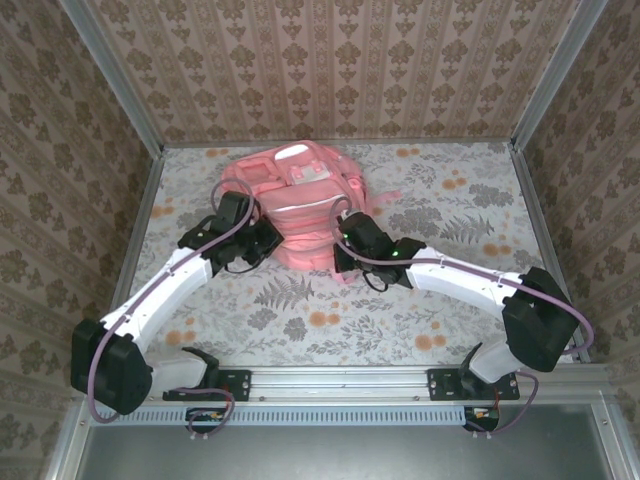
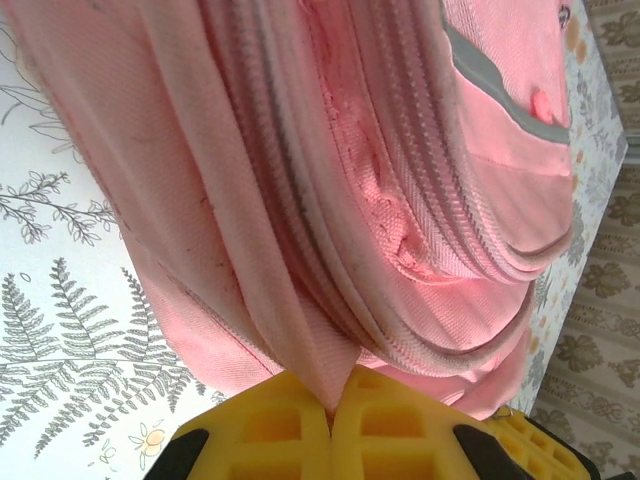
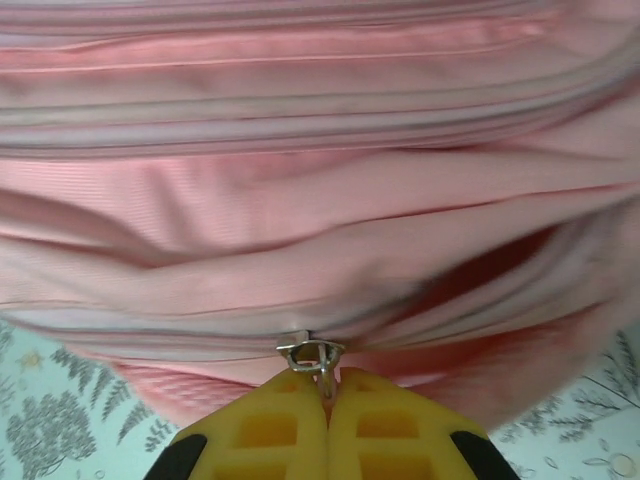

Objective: Pack books, pencil case, and school supplies into a backpack

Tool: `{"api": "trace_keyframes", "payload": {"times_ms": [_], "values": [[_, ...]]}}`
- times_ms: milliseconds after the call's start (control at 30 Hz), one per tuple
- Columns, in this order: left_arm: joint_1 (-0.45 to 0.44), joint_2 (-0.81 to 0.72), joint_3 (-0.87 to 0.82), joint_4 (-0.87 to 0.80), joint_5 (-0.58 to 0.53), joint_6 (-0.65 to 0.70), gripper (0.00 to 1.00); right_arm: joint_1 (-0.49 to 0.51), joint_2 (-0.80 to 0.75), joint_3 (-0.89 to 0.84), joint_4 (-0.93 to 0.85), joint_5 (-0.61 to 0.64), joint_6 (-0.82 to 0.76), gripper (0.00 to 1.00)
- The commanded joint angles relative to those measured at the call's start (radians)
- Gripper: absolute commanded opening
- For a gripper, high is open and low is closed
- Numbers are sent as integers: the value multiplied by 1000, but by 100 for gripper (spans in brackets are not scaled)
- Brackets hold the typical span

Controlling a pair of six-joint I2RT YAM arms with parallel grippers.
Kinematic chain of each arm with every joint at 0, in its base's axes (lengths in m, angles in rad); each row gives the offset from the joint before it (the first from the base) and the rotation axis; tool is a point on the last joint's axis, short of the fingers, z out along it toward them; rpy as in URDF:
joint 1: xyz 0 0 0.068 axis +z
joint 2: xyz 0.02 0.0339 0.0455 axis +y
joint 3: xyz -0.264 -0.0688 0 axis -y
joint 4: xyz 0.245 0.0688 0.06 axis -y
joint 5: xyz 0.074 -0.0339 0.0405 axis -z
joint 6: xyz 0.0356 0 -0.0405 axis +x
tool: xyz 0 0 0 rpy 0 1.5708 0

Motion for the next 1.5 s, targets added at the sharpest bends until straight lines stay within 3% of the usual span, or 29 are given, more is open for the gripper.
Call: {"api": "trace_keyframes", "payload": {"times_ms": [0,200,367,600,633,800,833,933,1100,1267,1467], "values": [[55,-71,-7,-12,-60,36,0,-61,-21,-35,-92,74,28,0],[115,-122,-39,-61,-43,82,0,-121,34,-16,-102,60,-25,0],[215,-180,-83,-110,-11,133,0,-153,103,33,-112,39,-74,0],[315,-193,-101,-125,73,219,1,-110,90,48,-40,-194,-92,0],[312,-190,-96,-124,88,217,12,-90,88,55,-36,-221,-90,0],[233,-238,-78,-187,97,170,46,32,117,110,-9,-295,-52,0],[214,-253,-80,-204,91,154,49,53,131,122,-3,-299,-44,0],[101,-310,-116,-217,67,54,49,108,175,159,23,-309,-15,0],[-91,-314,-209,-81,10,-151,49,143,220,183,61,-307,27,0],[-155,-266,-239,6,-54,-276,51,144,209,171,69,-335,52,0],[-176,-244,-251,9,-153,-315,51,126,219,220,-22,-420,114,0]]}}
